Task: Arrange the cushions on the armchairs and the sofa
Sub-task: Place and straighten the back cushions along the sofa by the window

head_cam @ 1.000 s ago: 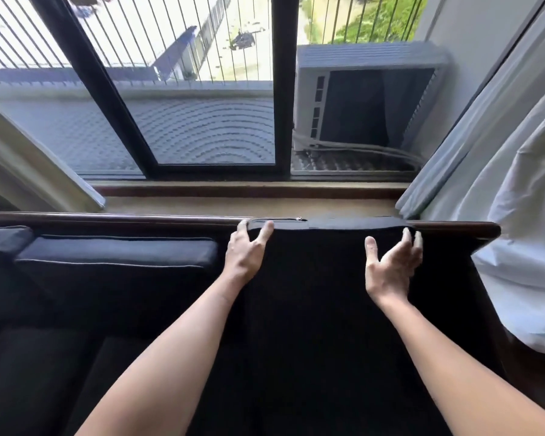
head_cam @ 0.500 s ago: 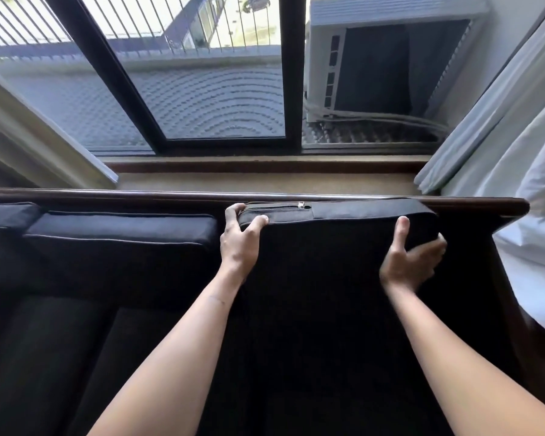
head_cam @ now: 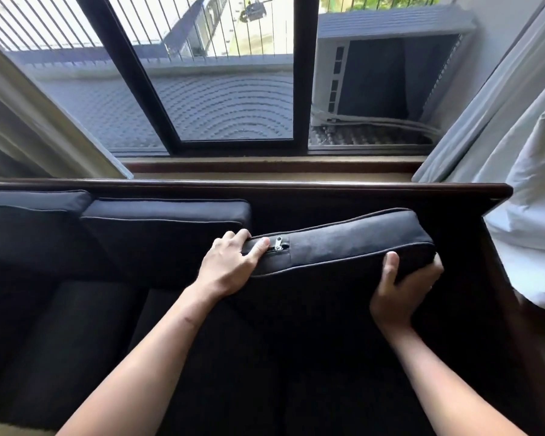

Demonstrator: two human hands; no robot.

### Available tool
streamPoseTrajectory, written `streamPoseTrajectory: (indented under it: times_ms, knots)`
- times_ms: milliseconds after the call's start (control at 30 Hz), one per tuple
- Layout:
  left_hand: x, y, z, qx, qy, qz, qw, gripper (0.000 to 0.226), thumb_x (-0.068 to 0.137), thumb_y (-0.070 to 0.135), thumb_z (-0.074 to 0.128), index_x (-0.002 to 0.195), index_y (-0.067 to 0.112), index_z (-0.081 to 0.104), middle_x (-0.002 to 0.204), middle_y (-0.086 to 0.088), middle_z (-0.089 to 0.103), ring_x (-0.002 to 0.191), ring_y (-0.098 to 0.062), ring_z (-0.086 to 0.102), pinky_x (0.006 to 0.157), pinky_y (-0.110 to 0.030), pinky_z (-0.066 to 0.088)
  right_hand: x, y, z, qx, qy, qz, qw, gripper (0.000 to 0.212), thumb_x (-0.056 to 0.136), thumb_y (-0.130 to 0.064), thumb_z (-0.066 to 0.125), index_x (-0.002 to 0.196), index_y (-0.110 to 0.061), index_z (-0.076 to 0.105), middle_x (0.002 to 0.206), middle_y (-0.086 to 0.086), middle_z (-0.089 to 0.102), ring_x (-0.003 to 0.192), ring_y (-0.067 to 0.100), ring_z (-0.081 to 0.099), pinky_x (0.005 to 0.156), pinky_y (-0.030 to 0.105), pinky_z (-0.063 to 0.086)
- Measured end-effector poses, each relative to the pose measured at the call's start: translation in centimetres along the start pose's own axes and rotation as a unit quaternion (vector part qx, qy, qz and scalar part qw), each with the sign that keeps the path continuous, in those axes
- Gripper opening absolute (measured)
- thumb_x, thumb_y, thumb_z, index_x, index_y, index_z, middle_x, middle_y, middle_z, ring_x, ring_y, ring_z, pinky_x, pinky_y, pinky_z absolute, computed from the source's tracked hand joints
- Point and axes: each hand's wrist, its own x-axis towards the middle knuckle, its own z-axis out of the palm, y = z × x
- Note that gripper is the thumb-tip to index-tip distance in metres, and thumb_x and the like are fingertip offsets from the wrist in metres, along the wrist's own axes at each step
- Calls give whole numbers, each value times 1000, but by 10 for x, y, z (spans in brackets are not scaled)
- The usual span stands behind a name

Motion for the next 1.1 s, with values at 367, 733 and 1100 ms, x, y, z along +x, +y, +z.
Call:
streamPoseTrajectory:
  times_ms: [367, 733, 1100]
  knots:
    - [-77, -61, -40, -101, 78, 97, 987, 94, 92, 77, 14, 159, 19, 46, 149, -4, 58, 139, -27, 50, 120, -50, 31, -150, -133, 47, -60, -208, -200, 955, 58, 104, -47, 36, 142, -5, 45, 145, 9, 48, 136, 27, 45, 111, 54, 32]
    - [-101, -242, -87, -392, 145, -68, 906, 52, 81, 41, 75, 130, 25, 67, 118, 4, 77, 112, -12, 71, 111, -41, 52, -200, -97, 107, -307, -499, -233, 776, 107, 80, -87, 43, 161, -33, -1, 171, -7, -12, 156, 12, -13, 126, 53, 1]
    - [-83, -355, -75, -438, 177, -169, 865, 16, 101, 32, 71, 117, 34, 76, 121, 2, 78, 117, -16, 73, 110, -39, 55, -182, -61, 145, -371, -296, -132, 870, 58, 101, -60, 27, 144, -31, 54, 158, 15, 40, 150, 33, 26, 120, 57, 12]
